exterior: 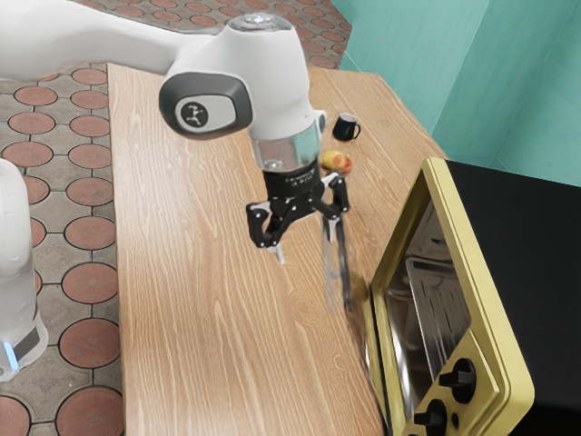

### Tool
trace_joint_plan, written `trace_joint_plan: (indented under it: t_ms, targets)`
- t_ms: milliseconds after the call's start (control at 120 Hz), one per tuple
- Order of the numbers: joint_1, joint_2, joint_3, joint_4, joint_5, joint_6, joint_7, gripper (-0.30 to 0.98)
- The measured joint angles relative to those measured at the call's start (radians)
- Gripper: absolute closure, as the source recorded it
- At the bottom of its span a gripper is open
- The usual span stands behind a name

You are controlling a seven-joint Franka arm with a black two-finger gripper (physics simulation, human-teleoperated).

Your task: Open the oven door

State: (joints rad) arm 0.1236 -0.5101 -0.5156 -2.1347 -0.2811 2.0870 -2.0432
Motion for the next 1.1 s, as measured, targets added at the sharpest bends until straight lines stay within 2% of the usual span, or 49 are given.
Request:
trace_joint_plan:
  t_ms: [250,442,558,700,758,825,858,892,967,1008,1050,1100]
  targets:
    - [0.005,-0.055,-0.001,-0.064,-0.058,0.003,0.000,0.00]
    - [0.054,-0.155,-0.046,-0.137,-0.125,0.007,0.004,0.00]
    - [0.108,-0.256,-0.094,-0.201,-0.203,0.007,0.014,0.00]
    - [0.191,-0.562,-0.208,-0.340,-0.367,-0.001,0.036,0.00]
    - [0.208,-0.603,-0.226,-0.335,-0.404,-0.010,0.046,0.00]
    - [0.225,-0.611,-0.231,-0.308,-0.411,-0.024,0.057,0.00]
    - [0.227,-0.562,-0.220,-0.268,-0.388,-0.032,0.062,0.00]
    - [0.227,-0.479,-0.176,-0.201,-0.327,-0.043,0.067,0.00]
    - [0.222,-0.212,0.018,0.045,-0.155,-0.097,0.066,0.00]
    - [0.173,-0.075,0.157,0.177,-0.066,-0.161,0.048,0.00]
    - [0.127,0.017,0.275,0.232,-0.001,-0.226,0.024,0.00]
    - [0.104,0.074,0.347,0.226,0.053,-0.292,-0.004,0.00]
